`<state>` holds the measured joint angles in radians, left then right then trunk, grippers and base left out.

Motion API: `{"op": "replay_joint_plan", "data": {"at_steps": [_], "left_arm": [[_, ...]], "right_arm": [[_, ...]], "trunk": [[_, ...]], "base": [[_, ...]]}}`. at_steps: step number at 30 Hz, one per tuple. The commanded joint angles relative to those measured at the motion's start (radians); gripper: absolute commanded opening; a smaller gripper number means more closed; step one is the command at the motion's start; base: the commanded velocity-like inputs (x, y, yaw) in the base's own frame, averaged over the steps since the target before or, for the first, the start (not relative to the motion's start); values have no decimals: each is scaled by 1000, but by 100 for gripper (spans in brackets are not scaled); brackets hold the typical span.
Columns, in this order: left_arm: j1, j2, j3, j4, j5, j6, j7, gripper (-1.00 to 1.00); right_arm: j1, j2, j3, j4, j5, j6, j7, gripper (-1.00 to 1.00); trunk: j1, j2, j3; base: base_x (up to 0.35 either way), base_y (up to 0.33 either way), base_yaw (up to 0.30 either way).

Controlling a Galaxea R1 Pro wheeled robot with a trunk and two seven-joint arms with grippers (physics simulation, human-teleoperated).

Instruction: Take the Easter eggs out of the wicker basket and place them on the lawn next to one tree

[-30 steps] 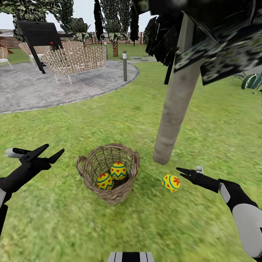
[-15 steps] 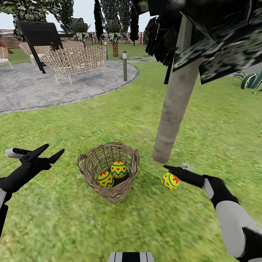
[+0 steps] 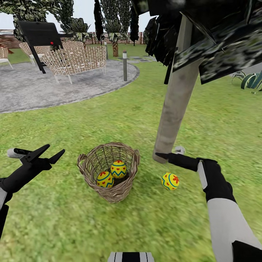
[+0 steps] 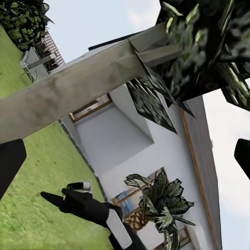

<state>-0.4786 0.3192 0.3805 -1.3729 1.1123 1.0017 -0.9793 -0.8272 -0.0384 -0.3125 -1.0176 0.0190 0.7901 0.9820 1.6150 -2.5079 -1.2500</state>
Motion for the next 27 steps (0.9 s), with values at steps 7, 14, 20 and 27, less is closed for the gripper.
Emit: {"op": "replay_joint_plan", "data": {"at_steps": [7, 14, 20, 27], "left_arm": [[0, -2, 0, 1, 1, 0, -2, 100], [0, -4, 0, 1, -1, -1, 6, 100], [0, -5, 0, 1, -2, -1, 5, 100], [0, -5, 0, 2, -2, -1, 5, 100]], "right_arm": [[3, 0, 1, -31, -15, 41, 7, 100], [4, 1, 22, -110, -59, 114, 12, 100], [13, 30, 93, -143, -60, 122, 12, 100], [45, 69, 159, -211, -56, 124, 11, 100]], "trunk": [[0, 0, 0], [0, 0, 0], [0, 0, 0], [0, 0, 0]], "base": [[0, 0, 0], [0, 0, 0], [0, 0, 0], [0, 0, 133]]}}
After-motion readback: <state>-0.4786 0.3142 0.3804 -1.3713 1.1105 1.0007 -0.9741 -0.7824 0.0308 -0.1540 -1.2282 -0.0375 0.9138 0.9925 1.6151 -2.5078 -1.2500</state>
